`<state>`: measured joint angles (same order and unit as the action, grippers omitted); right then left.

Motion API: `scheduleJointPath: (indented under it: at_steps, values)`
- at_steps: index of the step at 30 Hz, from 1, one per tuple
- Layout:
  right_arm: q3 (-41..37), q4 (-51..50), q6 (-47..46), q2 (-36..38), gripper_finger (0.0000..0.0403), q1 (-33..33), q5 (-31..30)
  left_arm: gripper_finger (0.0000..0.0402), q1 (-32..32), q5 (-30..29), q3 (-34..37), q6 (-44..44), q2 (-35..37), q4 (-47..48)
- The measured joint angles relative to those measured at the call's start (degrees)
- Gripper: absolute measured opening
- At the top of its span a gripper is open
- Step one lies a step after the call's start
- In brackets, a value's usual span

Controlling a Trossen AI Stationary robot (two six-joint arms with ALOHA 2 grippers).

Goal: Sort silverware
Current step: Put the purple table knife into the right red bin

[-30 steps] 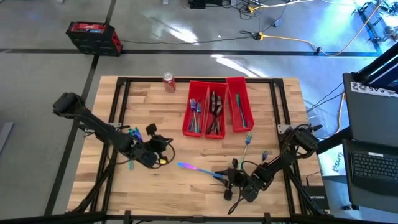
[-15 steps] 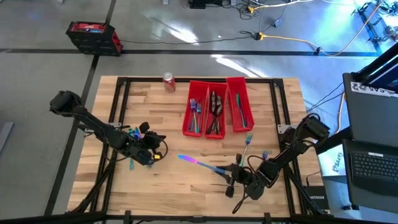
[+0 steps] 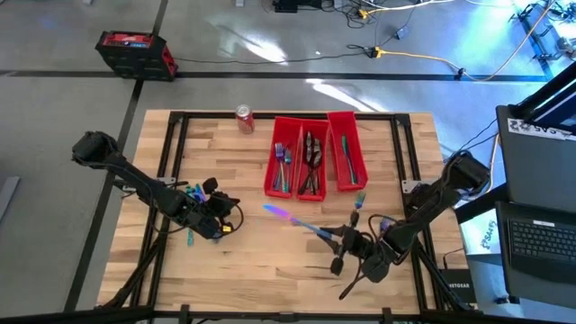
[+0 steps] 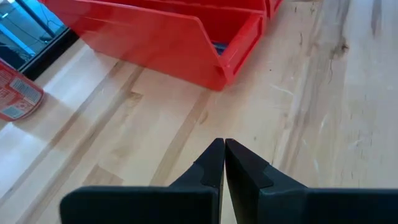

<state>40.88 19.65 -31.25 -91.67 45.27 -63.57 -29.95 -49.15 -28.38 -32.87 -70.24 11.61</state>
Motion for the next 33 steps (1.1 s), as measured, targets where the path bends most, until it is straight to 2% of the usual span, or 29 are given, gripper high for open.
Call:
scheduleJointPath:
  at_steps: [8,14,25,33]
  values:
    - [0.00,-11.51,-0.98,7.89,0.0057,-1.11,-3.59,0.0000,0.00,0.26,0.00,0.57,0.00,0.32]
    - [0.00,-22.87,-7.40,13.33,0.0057,-3.28,-6.30,0.0000,0.00,0.56,0.00,0.69,0.00,0.37]
    - [0.00,-42.14,-19.19,19.83,0.0057,-11.10,-6.57,0.0000,0.00,0.57,0.00,1.49,-0.02,0.53]
    - [0.00,-53.32,-29.05,21.19,0.0057,-17.91,-6.79,0.0000,0.00,0.57,0.00,2.54,-0.02,1.59]
